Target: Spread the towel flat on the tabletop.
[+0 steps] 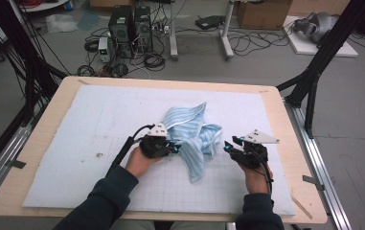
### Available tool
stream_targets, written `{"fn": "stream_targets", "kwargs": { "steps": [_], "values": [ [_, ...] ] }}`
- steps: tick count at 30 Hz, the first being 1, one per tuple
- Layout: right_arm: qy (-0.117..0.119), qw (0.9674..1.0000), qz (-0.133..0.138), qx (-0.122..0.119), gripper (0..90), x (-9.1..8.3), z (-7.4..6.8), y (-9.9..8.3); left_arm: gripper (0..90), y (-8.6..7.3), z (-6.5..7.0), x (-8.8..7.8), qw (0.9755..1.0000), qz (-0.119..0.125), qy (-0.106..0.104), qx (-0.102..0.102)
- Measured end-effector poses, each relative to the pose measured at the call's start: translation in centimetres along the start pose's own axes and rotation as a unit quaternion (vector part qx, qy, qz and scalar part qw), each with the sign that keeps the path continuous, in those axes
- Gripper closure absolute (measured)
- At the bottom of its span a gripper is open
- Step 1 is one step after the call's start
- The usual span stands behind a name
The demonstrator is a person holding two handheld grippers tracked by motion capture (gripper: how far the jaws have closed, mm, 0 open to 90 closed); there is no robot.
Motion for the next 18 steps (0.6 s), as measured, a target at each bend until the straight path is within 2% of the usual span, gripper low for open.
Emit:
{"fn": "stream_targets", "kwargs": {
  "steps": [2, 3, 5, 6, 7, 9, 10, 12, 15, 16, 17, 18],
  "values": [
    [0.067, 0.9977, 0.001, 0.008, 52.7, 1.0, -1.6, 0.3, 83.8, 0.2, -0.8, -0.9, 0.9999, 0.011, 0.006, -0.006],
    [0.104, 0.9945, -0.006, 0.007, 49.7, 1.8, -2.8, 0.5, 83.8, 0.2, -1.0, -1.1, 0.9998, 0.015, 0.009, -0.011],
    [0.116, 0.993, -0.02, -0.006, 45.0, 3.0, -4.2, 0.6, 83.7, 0.2, -1.8, -1.7, 0.9995, 0.021, 0.017, -0.019],
    [0.11, 0.9932, -0.033, -0.019, 46.2, 3.8, -4.7, 0.6, 83.7, 0.1, -2.3, -2.0, 0.9992, 0.022, 0.023, -0.023],
    [0.077, 0.9935, -0.07, -0.047, 57.3, 5.2, -4.9, 0.3, 83.8, 0.1, -2.5, -2.0, 0.9991, 0.022, 0.025, -0.024],
    [0.04, 0.9916, -0.104, -0.066, 78.1, 6.1, -4.5, -0.1, 83.8, -0.1, -3.3, -2.5, 0.9985, 0.023, 0.039, -0.031],
    [0.043, 0.9917, -0.106, -0.059, 81.6, 6.4, -4.1, -0.2, 83.8, -0.2, -3.7, -2.8, 0.9981, 0.022, 0.046, -0.034],
    [0.027, 0.9928, -0.1, -0.059, 83.9, 6.2, -3.4, 0.0, 84.0, -0.4, -4.7, -3.2, 0.9969, 0.025, 0.062, -0.043],
    [0.022, 0.9954, -0.085, -0.037, 84.1, 5.8, -2.3, 0.4, 84.2, -0.7, -6.4, -3.6, 0.9941, 0.029, 0.085, -0.062],
    [0.031, 0.9964, -0.075, -0.024, 84.2, 5.8, -2.0, 0.6, 84.3, -0.7, -6.8, -3.5, 0.9932, 0.03, 0.09, -0.067],
    [0.029, 0.9971, -0.068, -0.018, 84.4, 5.9, -1.7, 0.8, 84.5, -0.8, -7.2, -3.3, 0.9924, 0.032, 0.096, -0.07],
    [0.023, 0.9972, -0.07, -0.016, 86.1, 6.1, -1.5, 1.0, 84.7, -1.0, -7.5, -3.1, 0.991, 0.027, 0.111, -0.069]
  ]
}}
Point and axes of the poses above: each handheld gripper's, and its own axes: x roughly forward along the jaws, y roughly out of its top, z roughly to its right, the point moved 4 cm from there along x, roughly forward along the jaws, and after that the axes turned 7 degrees about y, right-handed, at the moved point
